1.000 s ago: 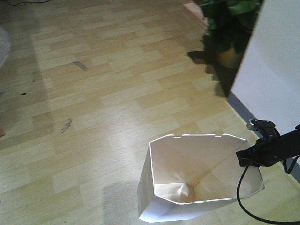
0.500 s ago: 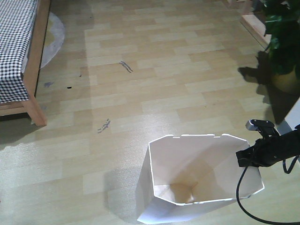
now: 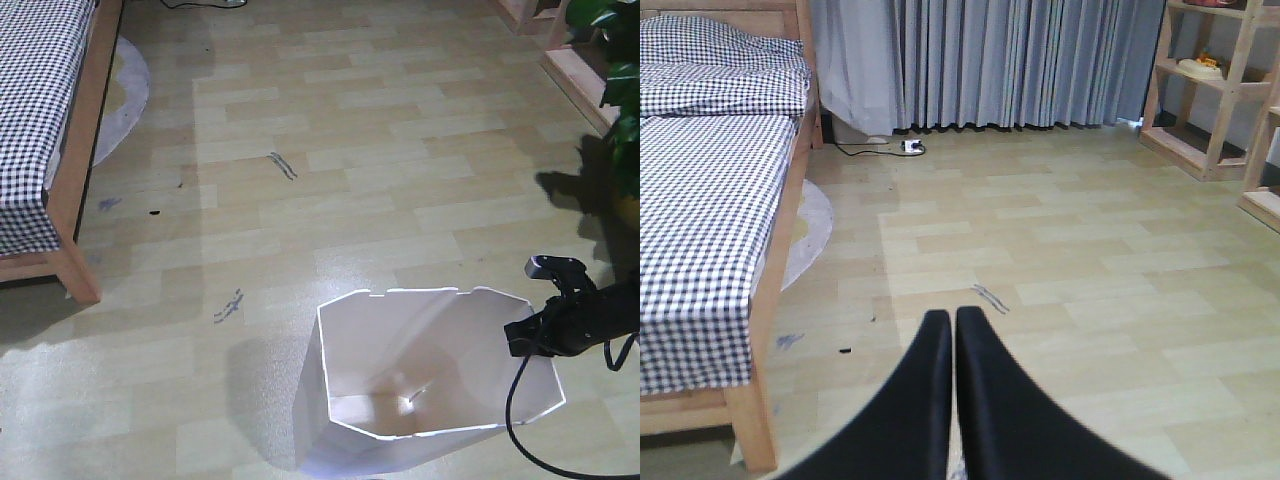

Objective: Move trash bin to bedside with robot
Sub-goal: 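Hold the bin in the right gripper while driving away from the desk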

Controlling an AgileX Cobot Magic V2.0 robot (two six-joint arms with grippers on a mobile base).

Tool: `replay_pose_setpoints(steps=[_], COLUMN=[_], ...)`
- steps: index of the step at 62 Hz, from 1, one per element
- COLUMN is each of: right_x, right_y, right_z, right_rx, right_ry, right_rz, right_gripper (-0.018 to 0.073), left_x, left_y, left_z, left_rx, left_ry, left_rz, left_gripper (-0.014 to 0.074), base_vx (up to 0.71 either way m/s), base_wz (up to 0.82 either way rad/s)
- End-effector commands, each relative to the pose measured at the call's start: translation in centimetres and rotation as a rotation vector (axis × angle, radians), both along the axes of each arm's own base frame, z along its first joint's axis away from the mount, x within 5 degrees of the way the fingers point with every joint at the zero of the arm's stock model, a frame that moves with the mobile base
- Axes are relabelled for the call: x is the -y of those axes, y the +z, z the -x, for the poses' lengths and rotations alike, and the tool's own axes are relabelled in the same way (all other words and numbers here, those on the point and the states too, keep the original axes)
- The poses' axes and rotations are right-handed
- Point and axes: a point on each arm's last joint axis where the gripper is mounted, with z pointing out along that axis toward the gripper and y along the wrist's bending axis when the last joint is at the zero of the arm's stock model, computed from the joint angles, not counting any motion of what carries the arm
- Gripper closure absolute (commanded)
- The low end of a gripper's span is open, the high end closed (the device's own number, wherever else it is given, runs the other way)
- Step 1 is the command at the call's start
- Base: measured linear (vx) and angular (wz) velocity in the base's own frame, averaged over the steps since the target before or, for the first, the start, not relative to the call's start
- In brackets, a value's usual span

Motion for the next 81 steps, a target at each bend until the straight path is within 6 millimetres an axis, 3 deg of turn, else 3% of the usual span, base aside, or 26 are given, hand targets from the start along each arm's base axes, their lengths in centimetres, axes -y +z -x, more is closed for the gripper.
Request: replay_pose_setpoints(steps=[1,81], right_x=[-1.01,-1.01], right_y=[3.00,3.00], right_z=[-0.79,-0.79], right_rx=[0.047,0.047], right_ry=[-0.018,-0.018], right_rz=[-0.162,-0.162], right_gripper=[0.0565,0.0565], left_x=[0.00,0.00], left_y=[-0.30,-0.30], left_z=[-0.11,-0.11], left_rx=[0.050,0.050], left_ry=[0.001,0.001], left_rz=[0.012,0.012], left_gripper=[0.0602,0.0602], base_vx=[0.34,0.42], base_wz=[0.01,0.09])
